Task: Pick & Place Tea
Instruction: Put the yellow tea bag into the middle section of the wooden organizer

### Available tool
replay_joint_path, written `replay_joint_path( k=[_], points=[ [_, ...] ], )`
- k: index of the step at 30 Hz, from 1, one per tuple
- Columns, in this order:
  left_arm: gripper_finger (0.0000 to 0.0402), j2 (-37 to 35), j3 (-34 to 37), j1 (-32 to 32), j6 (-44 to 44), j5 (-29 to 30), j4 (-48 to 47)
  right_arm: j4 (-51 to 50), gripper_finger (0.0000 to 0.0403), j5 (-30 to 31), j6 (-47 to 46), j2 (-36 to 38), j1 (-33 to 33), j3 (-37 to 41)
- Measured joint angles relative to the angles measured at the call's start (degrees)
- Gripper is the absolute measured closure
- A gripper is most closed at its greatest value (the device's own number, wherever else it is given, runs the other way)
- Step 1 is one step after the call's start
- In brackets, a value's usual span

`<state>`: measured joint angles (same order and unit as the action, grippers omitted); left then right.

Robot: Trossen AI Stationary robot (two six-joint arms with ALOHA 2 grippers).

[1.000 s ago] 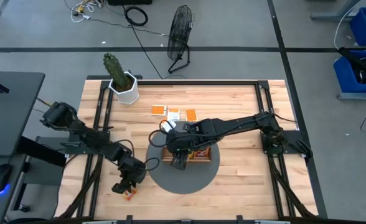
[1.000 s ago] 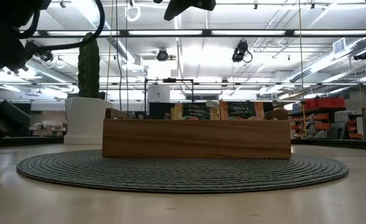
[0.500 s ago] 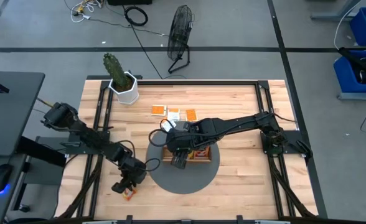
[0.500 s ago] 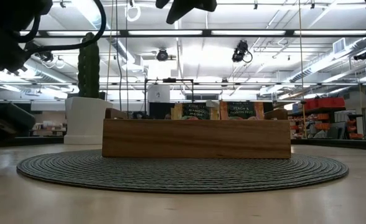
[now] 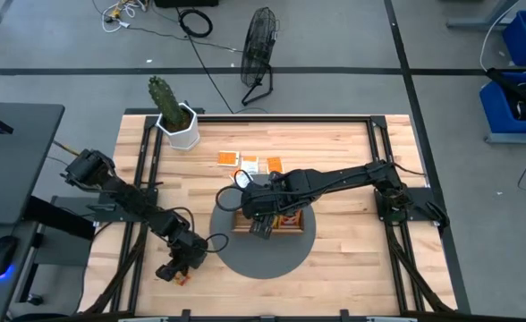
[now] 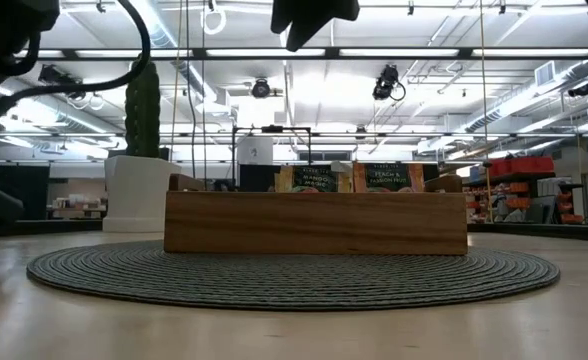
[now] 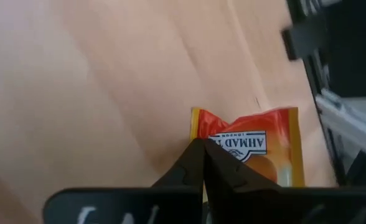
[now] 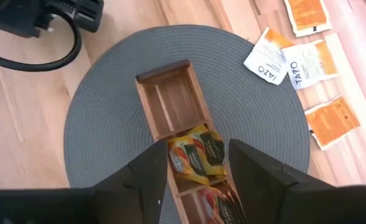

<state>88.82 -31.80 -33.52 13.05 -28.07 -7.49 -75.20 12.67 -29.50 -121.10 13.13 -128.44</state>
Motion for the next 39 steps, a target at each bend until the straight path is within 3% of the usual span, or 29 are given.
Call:
replay_joint_path(
  k=[5, 12, 17, 26, 35, 39],
  points=[
    [0.0399, -0.9, -0.2, 2.6, 8.3, 3.4, 0.0, 0.2, 0.0224, 0.0, 0.2, 0.0, 0.0, 0.0],
    [0.04, -3.9, -2.2, 6.0, 12.3, 8.8, -1.1, 0.2, 0.0224, 0.0, 0.5, 0.0, 0.0, 0.0],
    [0.0401, -8.2, -2.4, 7.5, 17.8, 12.0, -1.4, 1.1, 0.0224, 3.1, 1.6, 0.4, 0.3, 0.0],
    [0.0401, -22.4, -2.5, 13.0, 26.1, 27.0, -0.9, 5.3, 0.0224, 17.7, 5.9, 4.2, 2.3, 0.0],
    [0.0401, -37.0, -2.5, 18.5, 32.3, 48.0, 9.4, 9.8, 0.0224, 34.8, 13.1, 6.6, 4.8, 0.0],
    [0.0401, -41.6, -2.6, 20.1, 32.6, 55.5, 14.8, 14.7, 0.0224, 39.6, 16.0, 7.1, 6.0, 0.0]
  ],
)
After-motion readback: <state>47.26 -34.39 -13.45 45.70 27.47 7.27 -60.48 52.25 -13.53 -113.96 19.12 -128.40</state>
